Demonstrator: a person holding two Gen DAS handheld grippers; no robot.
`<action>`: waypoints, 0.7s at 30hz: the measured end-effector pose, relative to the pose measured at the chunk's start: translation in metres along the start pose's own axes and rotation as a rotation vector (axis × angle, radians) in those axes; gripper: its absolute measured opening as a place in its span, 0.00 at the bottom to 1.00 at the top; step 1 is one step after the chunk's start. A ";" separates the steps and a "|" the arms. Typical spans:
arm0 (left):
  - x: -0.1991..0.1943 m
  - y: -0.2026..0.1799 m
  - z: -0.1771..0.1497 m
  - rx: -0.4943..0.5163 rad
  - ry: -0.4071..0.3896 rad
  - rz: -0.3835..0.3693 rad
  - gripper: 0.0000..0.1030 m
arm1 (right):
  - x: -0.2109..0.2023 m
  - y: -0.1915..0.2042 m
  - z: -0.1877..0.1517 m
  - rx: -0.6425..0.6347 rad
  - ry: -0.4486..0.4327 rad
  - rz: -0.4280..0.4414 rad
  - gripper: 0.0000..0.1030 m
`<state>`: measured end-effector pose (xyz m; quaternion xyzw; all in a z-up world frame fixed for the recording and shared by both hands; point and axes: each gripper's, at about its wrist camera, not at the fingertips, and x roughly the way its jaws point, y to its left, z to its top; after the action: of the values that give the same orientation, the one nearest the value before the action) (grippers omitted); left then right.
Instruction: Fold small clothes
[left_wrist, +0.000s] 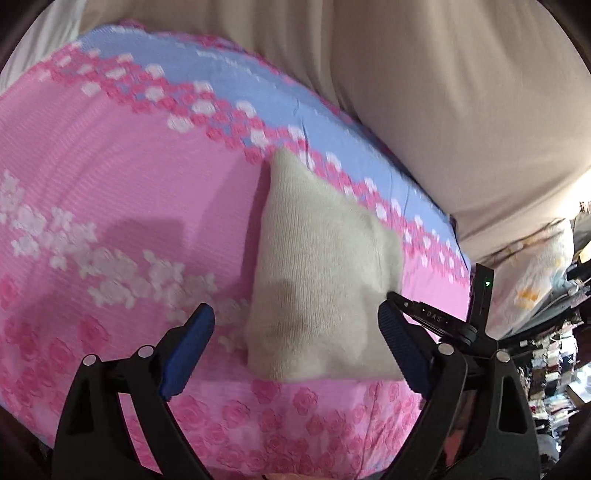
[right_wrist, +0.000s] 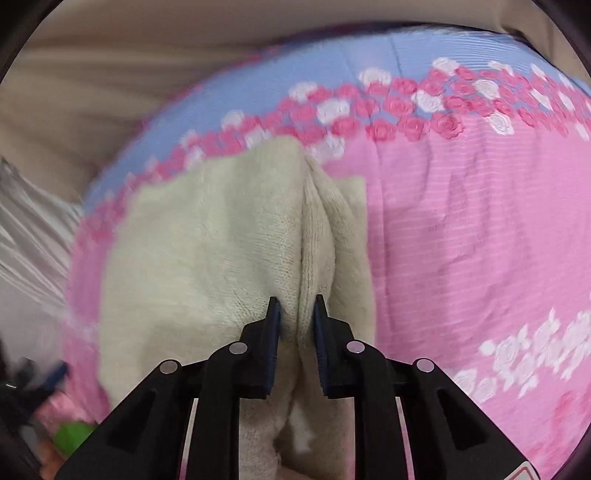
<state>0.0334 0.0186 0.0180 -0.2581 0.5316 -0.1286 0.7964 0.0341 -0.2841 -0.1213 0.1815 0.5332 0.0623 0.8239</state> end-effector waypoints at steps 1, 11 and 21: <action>0.005 -0.002 -0.001 -0.001 0.017 0.000 0.85 | -0.016 0.003 -0.003 0.024 -0.047 0.033 0.22; 0.065 0.015 -0.015 -0.121 0.235 -0.049 0.87 | -0.029 0.003 -0.064 0.102 0.049 0.126 0.58; 0.059 0.020 0.000 -0.064 0.327 -0.103 0.33 | -0.067 0.029 -0.065 0.042 -0.036 0.190 0.10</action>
<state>0.0559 0.0071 -0.0395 -0.2862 0.6437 -0.1925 0.6831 -0.0508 -0.2621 -0.0771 0.2496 0.5000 0.1258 0.8197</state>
